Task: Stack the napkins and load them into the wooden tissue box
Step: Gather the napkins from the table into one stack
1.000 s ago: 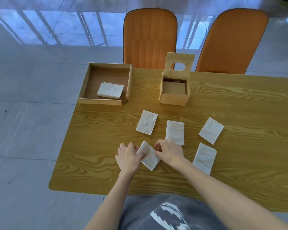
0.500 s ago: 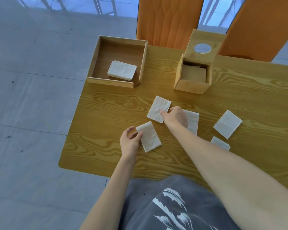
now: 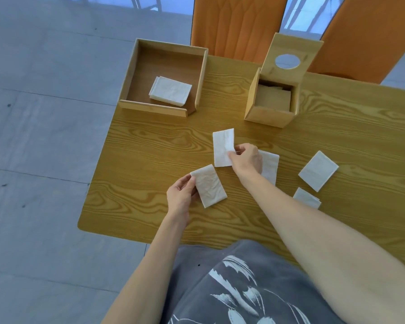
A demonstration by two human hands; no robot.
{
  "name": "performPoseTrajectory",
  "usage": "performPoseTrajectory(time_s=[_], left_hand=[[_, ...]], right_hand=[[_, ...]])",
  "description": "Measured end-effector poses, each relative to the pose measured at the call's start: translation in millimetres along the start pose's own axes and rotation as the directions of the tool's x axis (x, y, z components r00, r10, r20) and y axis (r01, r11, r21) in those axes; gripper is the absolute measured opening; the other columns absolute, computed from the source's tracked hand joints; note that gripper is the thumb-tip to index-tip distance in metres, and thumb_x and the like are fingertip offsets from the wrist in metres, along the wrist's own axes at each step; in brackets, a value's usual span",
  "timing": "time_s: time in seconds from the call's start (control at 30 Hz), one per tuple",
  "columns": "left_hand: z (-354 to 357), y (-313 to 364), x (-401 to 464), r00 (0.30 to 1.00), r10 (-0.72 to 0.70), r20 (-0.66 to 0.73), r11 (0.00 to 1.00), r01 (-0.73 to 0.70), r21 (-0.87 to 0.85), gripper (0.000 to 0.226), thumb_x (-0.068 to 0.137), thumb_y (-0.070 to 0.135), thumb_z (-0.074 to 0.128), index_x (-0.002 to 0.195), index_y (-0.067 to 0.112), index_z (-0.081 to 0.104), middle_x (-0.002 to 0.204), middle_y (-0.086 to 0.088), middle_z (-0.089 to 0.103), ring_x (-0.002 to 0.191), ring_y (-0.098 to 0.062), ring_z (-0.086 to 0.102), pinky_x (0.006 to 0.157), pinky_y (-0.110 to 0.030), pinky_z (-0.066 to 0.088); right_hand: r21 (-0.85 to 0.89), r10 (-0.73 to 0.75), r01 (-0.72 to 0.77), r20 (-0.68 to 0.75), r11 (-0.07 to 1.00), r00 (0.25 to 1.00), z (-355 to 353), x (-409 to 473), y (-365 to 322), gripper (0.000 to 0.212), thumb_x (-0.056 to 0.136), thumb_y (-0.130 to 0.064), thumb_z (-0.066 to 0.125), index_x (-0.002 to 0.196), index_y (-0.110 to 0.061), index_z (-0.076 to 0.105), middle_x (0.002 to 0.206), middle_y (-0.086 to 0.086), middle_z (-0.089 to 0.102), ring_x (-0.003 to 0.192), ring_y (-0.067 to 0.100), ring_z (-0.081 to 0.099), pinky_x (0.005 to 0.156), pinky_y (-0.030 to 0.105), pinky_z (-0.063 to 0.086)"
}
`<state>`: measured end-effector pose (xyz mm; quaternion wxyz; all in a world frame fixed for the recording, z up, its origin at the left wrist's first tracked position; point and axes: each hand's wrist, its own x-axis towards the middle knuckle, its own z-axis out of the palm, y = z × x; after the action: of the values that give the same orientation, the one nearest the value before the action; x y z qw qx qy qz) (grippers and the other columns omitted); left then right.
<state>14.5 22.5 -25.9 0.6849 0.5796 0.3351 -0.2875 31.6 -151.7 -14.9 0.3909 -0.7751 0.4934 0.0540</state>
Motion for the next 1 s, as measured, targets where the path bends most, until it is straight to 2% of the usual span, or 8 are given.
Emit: performPoseTrajectory(time_s=[0.1, 0.2, 0.27, 0.47, 0.63, 0.8, 0.93, 1.0], left_hand=[[0, -1, 2, 1.0, 0.003, 0.009, 1.0, -0.003, -0.004, 0.019, 0.094, 0.01, 0.064, 0.113, 0.01, 0.063, 0.095, -0.008, 0.073, 0.086, -0.019, 0.071, 0.075, -0.03, 0.059], [-1, 0, 2, 1.0, 0.012, 0.023, 1.0, -0.012, 0.004, 0.016, 0.094, 0.01, 0.063, 0.11, 0.011, 0.063, 0.094, -0.007, 0.072, 0.086, -0.018, 0.07, 0.077, -0.031, 0.058], [0, 0, 0, 0.999, 0.018, 0.033, 1.0, -0.018, 0.011, 0.012, 0.095, 0.01, 0.062, 0.107, 0.012, 0.064, 0.091, -0.006, 0.072, 0.084, -0.017, 0.07, 0.077, -0.031, 0.058], [2, 0, 1, 0.997, 0.037, 0.063, 0.999, -0.038, 0.019, 0.017, 0.094, 0.01, 0.064, 0.11, 0.009, 0.065, 0.099, -0.011, 0.073, 0.095, -0.026, 0.07, 0.081, -0.035, 0.058], [2, -1, 1, 0.997, 0.031, 0.065, 0.999, -0.031, 0.01, 0.021, 0.093, 0.012, 0.065, 0.114, 0.008, 0.063, 0.102, -0.013, 0.072, 0.097, -0.028, 0.07, 0.084, -0.039, 0.058], [5, -1, -2, 0.997, 0.01, 0.075, 1.0, -0.009, -0.016, 0.02, 0.097, 0.013, 0.06, 0.116, 0.009, 0.063, 0.098, -0.01, 0.072, 0.087, -0.022, 0.07, 0.075, -0.034, 0.058], [8, -3, -2, 0.993, 0.003, 0.12, 1.0, 0.0, -0.022, 0.022, 0.094, 0.016, 0.064, 0.116, 0.012, 0.063, 0.101, -0.009, 0.072, 0.089, -0.021, 0.069, 0.075, -0.033, 0.059], [9, -5, -3, 0.989, 0.023, 0.145, 1.0, -0.023, -0.004, 0.029, 0.089, 0.008, 0.07, 0.116, 0.011, 0.06, 0.101, -0.01, 0.072, 0.087, -0.02, 0.07, 0.073, -0.03, 0.061]], right_hand=[[0.236, -0.014, 0.007, 0.027, 0.972, 1.0, -8, 1, 17, 0.02, 0.088, -0.021, 0.07, 0.108, -0.017, 0.07, 0.1, -0.002, 0.071, 0.095, 0.02, 0.069, 0.081, 0.042, 0.061], [0.47, 0.002, -0.062, 0.128, 0.88, 0.992, -19, -12, 32, 0.023, 0.09, -0.018, 0.071, 0.113, -0.013, 0.067, 0.101, 0.002, 0.072, 0.094, 0.02, 0.071, 0.071, 0.034, 0.063], [0.526, -0.018, -0.099, 0.213, 0.845, 0.977, -24, -25, 43, 0.025, 0.09, -0.017, 0.072, 0.114, -0.011, 0.066, 0.103, 0.004, 0.072, 0.094, 0.019, 0.07, 0.068, 0.031, 0.061], [0.454, -0.116, -0.089, 0.404, 0.887, 0.907, -14, -52, 68, 0.02, 0.088, -0.019, 0.074, 0.107, -0.015, 0.067, 0.098, 0.001, 0.075, 0.087, 0.014, 0.07, 0.066, 0.028, 0.058], [0.412, -0.105, -0.066, 0.38, 0.909, 0.919, -3, -55, 69, 0.017, 0.087, -0.018, 0.075, 0.103, -0.014, 0.069, 0.1, 0.006, 0.075, 0.086, 0.015, 0.07, 0.058, 0.026, 0.056], [0.311, -0.12, 0.016, 0.318, 0.95, 0.94, 4, -54, 67, 0.013, 0.085, -0.025, 0.077, 0.094, -0.019, 0.07, 0.093, 0.002, 0.074, 0.081, 0.014, 0.069, 0.053, 0.028, 0.056], [0.102, -0.157, 0.135, 0.257, 0.986, 0.954, 4, -50, 69, 0.023, 0.084, -0.037, 0.076, 0.098, -0.019, 0.075, 0.096, -0.002, 0.076, 0.087, 0.017, 0.071, 0.077, 0.042, 0.06], [-0.011, -0.169, 0.176, 0.234, 0.984, 0.957, 1, -50, 68, 0.024, 0.085, -0.04, 0.073, 0.099, -0.02, 0.076, 0.1, -0.003, 0.076, 0.094, 0.018, 0.069, 0.083, 0.04, 0.057]])
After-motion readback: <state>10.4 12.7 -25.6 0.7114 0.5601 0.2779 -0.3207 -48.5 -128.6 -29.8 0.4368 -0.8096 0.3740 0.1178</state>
